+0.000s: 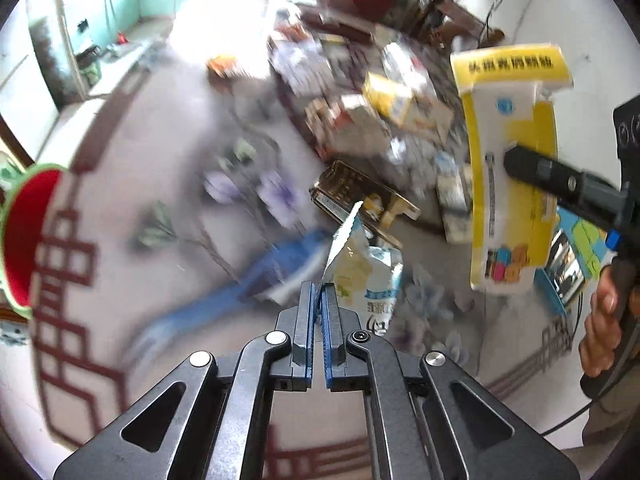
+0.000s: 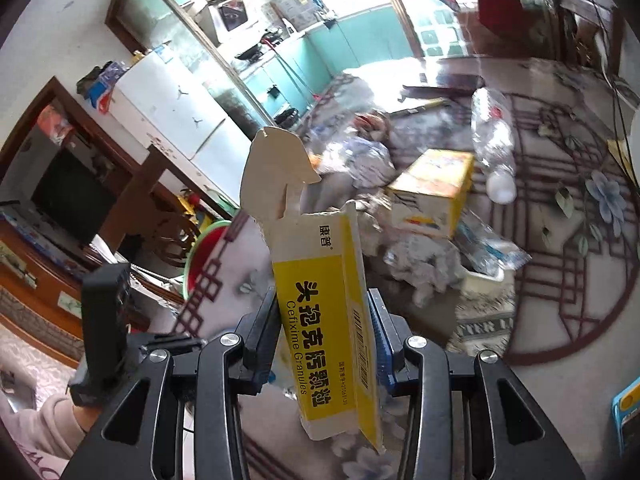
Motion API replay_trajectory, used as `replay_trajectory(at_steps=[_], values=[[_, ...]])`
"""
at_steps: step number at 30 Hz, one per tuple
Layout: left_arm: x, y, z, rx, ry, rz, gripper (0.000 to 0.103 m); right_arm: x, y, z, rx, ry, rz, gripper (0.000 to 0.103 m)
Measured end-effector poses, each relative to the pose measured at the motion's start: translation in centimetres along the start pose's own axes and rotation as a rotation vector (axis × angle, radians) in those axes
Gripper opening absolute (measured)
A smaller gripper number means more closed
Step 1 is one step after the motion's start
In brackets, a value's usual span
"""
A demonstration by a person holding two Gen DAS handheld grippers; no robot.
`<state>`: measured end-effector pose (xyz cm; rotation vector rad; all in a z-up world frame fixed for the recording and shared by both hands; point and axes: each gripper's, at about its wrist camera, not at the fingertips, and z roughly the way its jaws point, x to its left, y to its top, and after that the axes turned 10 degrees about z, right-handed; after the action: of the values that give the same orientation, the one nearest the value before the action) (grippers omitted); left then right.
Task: Collect trash
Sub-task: 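Carry both items to the red bin and open both tools to drop them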
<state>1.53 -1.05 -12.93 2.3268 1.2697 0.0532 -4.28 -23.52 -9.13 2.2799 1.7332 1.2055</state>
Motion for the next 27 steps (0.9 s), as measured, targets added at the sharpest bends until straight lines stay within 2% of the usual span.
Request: replay_trajectory(at_steps=[7, 15, 21, 27], values=[[1.8, 1.5, -2.4, -0.066, 0.021, -0.011, 0.003, 2.5, 0.9, 0.9, -0.017, 0.001, -0.027, 0.039], [4.1, 2.8, -4.2, -0.128, 0.026, -0.037, 0.003, 3.7, 1.8, 2.0, -0.042, -0.003, 0.003, 0.039], [7.7, 3.5, -5.7, -0.172, 0.053, -0.065, 0.003, 5.8, 2.7, 3.4, -0.050, 0.011, 0.023, 0.039], [12.7, 3.3, -6.5, -0.185, 0.106, -0.124, 0.003, 9.6, 3.9, 6.3, -0.028, 0.019, -0.018, 0.040]])
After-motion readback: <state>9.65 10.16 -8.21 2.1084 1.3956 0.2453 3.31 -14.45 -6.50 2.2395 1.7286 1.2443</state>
